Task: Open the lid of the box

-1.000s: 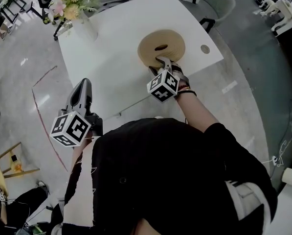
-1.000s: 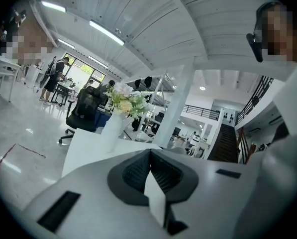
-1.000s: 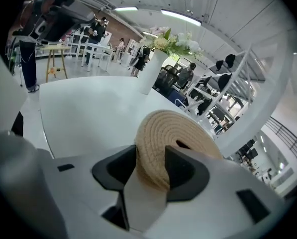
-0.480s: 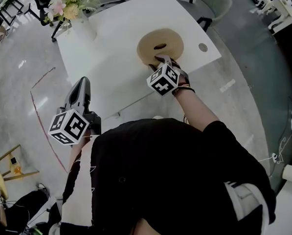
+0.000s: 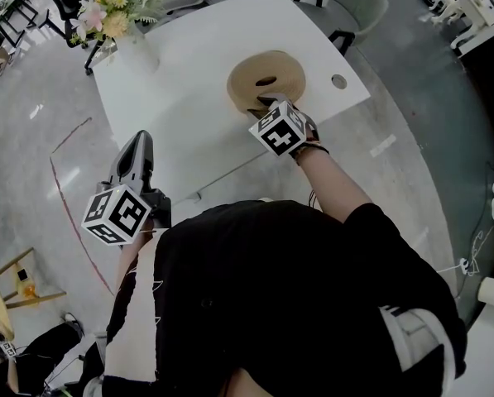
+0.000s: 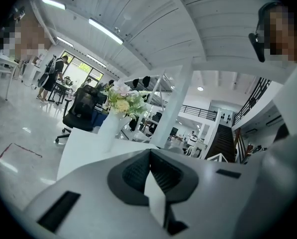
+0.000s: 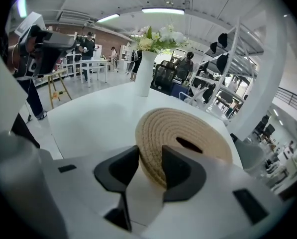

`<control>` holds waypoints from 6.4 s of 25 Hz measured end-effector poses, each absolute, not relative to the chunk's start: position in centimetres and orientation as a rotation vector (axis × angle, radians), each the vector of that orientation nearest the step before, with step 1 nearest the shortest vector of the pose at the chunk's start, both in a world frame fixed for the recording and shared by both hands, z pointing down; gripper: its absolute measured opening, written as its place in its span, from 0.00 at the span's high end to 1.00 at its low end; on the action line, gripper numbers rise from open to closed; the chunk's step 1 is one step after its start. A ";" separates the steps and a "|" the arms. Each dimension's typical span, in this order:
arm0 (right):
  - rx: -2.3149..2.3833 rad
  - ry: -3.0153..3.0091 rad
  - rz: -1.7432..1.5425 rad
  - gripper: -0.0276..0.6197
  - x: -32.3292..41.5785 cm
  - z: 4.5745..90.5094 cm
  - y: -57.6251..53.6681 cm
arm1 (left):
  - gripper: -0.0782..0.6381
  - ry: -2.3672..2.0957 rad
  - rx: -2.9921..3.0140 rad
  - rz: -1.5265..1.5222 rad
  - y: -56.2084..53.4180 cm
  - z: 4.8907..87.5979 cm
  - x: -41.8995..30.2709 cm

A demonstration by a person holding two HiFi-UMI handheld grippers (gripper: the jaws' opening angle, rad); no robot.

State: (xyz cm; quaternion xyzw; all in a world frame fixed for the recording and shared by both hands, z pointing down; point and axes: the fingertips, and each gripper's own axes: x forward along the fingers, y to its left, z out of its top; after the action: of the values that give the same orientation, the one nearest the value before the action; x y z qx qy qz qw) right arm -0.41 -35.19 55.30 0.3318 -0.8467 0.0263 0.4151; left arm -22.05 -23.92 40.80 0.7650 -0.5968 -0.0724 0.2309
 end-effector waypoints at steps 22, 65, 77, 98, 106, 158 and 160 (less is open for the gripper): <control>0.717 -2.336 0.431 0.73 0.4 53.9 -35.5 | 0.88 -1.682 2.090 -0.196 -26.3 40.1 -20.5; 0.880 -2.620 0.571 0.80 3.3 47.8 -36.1 | 0.88 -1.640 2.133 -0.189 -28.7 39.8 -17.7; 0.988 -2.681 0.587 0.83 5.1 45.9 -36.9 | 0.88 -1.630 2.144 -0.183 -28.9 39.8 -17.0; 1.289 -2.725 0.767 0.86 9.9 43.9 -38.1 | 0.88 -1.600 2.155 -0.156 -27.9 40.1 -17.1; 1.380 -2.739 0.848 0.86 10.7 43.4 -38.2 | 0.88 -1.585 2.150 -0.143 -27.5 40.7 -17.6; 1.402 -2.757 0.964 0.85 7.8 42.9 -29.0 | 0.88 -1.421 2.216 -0.112 -24.0 42.4 -13.4; 1.366 -2.773 0.959 0.84 8.0 42.5 -28.8 | 0.88 -1.434 2.206 -0.112 -23.6 42.5 -12.7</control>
State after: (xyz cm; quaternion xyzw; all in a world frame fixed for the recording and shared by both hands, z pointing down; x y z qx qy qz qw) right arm 7.98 -28.84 42.48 0.4217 -0.8558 0.2960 -0.0473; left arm -12.74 -23.58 42.53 0.8108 -0.5269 -0.0411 0.2516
